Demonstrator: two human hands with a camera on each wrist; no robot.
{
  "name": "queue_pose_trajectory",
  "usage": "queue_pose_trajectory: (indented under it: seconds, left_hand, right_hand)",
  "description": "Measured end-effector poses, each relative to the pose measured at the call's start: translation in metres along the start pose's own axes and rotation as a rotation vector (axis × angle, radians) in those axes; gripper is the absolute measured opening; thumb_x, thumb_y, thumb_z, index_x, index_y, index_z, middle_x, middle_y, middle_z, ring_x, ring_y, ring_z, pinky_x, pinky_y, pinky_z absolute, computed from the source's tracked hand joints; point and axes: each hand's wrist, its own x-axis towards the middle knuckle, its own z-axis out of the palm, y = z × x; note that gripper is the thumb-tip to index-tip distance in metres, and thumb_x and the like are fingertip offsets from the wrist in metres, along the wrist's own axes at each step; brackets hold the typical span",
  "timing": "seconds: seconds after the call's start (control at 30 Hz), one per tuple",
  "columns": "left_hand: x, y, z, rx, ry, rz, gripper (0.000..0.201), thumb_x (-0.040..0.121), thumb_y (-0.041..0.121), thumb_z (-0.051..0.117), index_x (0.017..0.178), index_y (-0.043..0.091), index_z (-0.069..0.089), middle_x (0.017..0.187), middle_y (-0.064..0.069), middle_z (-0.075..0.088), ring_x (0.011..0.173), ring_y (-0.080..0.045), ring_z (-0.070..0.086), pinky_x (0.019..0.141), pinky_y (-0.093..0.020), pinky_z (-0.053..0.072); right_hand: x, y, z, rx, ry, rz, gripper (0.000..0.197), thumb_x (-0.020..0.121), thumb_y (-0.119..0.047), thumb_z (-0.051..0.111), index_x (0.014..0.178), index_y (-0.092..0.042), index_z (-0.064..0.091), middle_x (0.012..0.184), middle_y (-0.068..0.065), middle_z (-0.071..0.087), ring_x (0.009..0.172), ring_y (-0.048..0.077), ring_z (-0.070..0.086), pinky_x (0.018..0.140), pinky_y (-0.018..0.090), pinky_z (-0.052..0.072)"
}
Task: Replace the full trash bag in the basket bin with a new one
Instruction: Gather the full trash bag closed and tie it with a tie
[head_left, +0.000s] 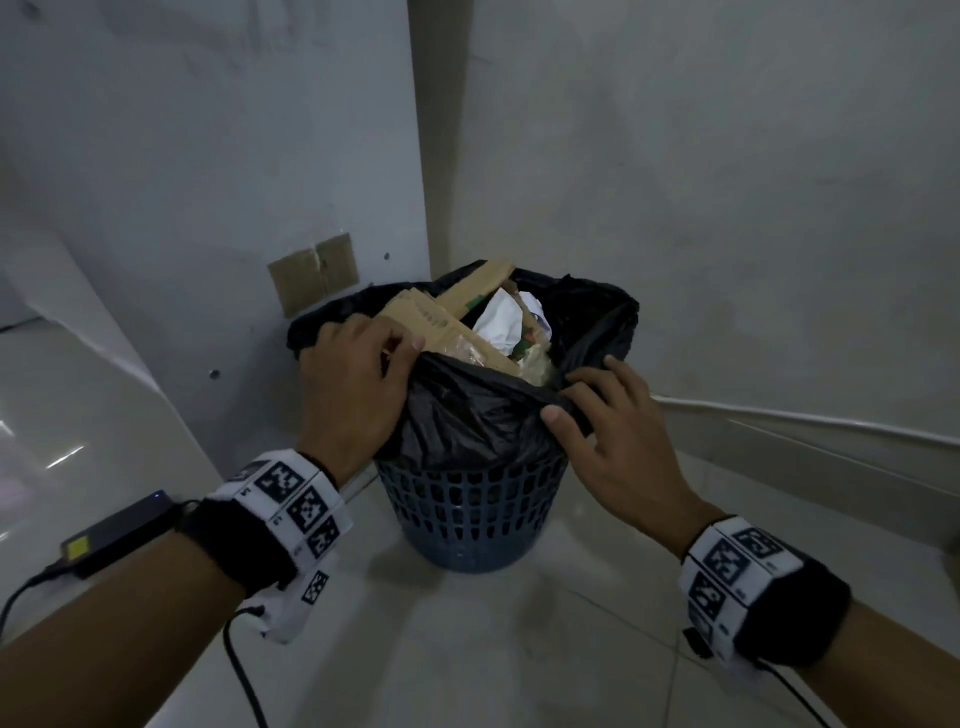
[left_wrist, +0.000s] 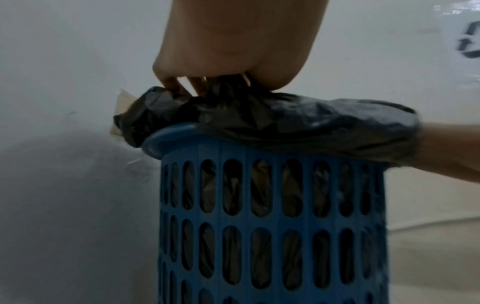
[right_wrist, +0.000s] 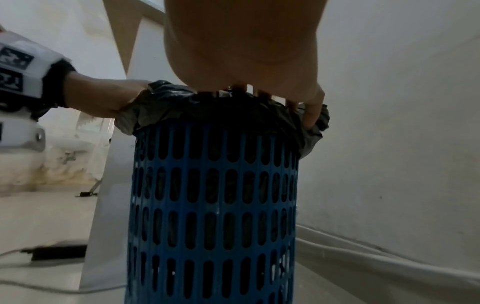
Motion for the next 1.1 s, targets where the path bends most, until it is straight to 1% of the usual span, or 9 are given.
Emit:
queue_pose_trajectory:
  seconds: [0.13,0.23,0.33,0.5,0.63,0.8,0.97,1.03,1.1]
  left_hand:
    - [-0.012,0.029,-0.004,0.003,0.081,0.308,0.031,0.098,0.032,0.042,0.094,0.015,0.067,0.101,-0.002,0.064,0.096,-0.024,0.055,0.084,-0.04,0.04]
    - [-0.025,0.053,-0.001,-0.094,-0.065,0.46,0.032,0.099,0.031,0.042,0.104,0.013,0.068,0.108,-0.001,0.064,0.104,-0.019,0.055,0.089,-0.034,0.041]
    - [-0.046,0.064,0.01,-0.113,-0.266,0.442,0.033,0.097,0.041,0.043,0.117,0.02,0.06,0.118,0.005,0.058,0.108,-0.012,0.051,0.089,-0.028,0.044]
    - [-0.055,0.055,0.019,-0.079,-0.271,0.473,0.035,0.1,0.039,0.036,0.086,0.017,0.059,0.083,0.003,0.057,0.074,-0.017,0.052,0.063,-0.036,0.047]
    - [-0.024,0.047,0.007,0.046,-0.175,0.521,0.041,0.099,0.042,0.037,0.084,0.016,0.066,0.083,-0.001,0.061,0.075,-0.024,0.053,0.067,-0.041,0.044]
    - [0.006,0.038,-0.004,0.248,-0.031,0.456,0.04,0.092,0.046,0.044,0.084,0.021,0.074,0.078,-0.005,0.057,0.074,-0.027,0.051,0.066,-0.033,0.03]
    - [-0.016,0.043,-0.004,-0.041,-0.223,0.4,0.041,0.096,0.05,0.037,0.106,0.021,0.065,0.094,0.005,0.068,0.082,-0.013,0.061,0.07,-0.03,0.048]
    - [-0.024,0.04,-0.008,-0.061,-0.31,0.505,0.042,0.092,0.054,0.041,0.111,0.022,0.061,0.094,0.007,0.066,0.082,-0.009,0.059,0.07,-0.027,0.047]
    - [-0.028,0.033,-0.008,-0.05,-0.342,0.606,0.035,0.093,0.048,0.045,0.104,0.02,0.064,0.093,0.005,0.066,0.081,-0.013,0.061,0.069,-0.031,0.05]
  right_hand:
    - [0.002,-0.008,0.005,-0.076,0.075,0.036,0.055,0.099,-0.052,0.024,0.088,-0.016,0.063,0.098,0.001,0.062,0.116,0.031,0.049,0.094,0.049,0.041]
    - [-0.002,-0.019,0.005,-0.184,0.08,0.067,0.049,0.1,-0.046,0.022,0.082,-0.016,0.057,0.091,0.002,0.057,0.106,0.03,0.048,0.083,0.044,0.04]
    - [-0.006,-0.024,0.002,-0.2,0.056,0.091,0.047,0.1,-0.048,0.021,0.083,-0.02,0.055,0.088,-0.002,0.055,0.101,0.025,0.046,0.082,0.04,0.037]
    - [-0.006,-0.019,-0.006,0.12,0.13,0.146,0.033,0.097,-0.049,0.027,0.09,-0.026,0.05,0.091,-0.009,0.05,0.092,0.015,0.042,0.082,0.038,0.039]
    - [-0.007,-0.008,-0.007,0.152,0.126,0.111,0.03,0.098,-0.046,0.031,0.093,-0.026,0.052,0.092,-0.011,0.05,0.091,0.012,0.042,0.081,0.041,0.043]
    - [-0.013,-0.016,-0.006,0.099,0.088,0.033,0.031,0.097,-0.043,0.034,0.098,-0.022,0.058,0.096,-0.009,0.055,0.097,0.016,0.045,0.082,0.04,0.041]
    - [-0.012,-0.023,-0.007,-0.004,0.106,0.011,0.022,0.098,-0.038,0.038,0.099,-0.025,0.056,0.094,-0.009,0.057,0.094,0.017,0.047,0.08,0.038,0.039]
    - [-0.01,-0.023,-0.01,0.051,0.134,0.008,0.021,0.098,-0.04,0.039,0.105,-0.026,0.054,0.092,-0.012,0.055,0.09,0.016,0.047,0.081,0.038,0.039]
    - [-0.014,-0.019,-0.011,0.063,0.133,-0.058,0.034,0.097,-0.049,0.037,0.11,-0.024,0.055,0.096,-0.01,0.057,0.095,0.017,0.049,0.086,0.038,0.038]
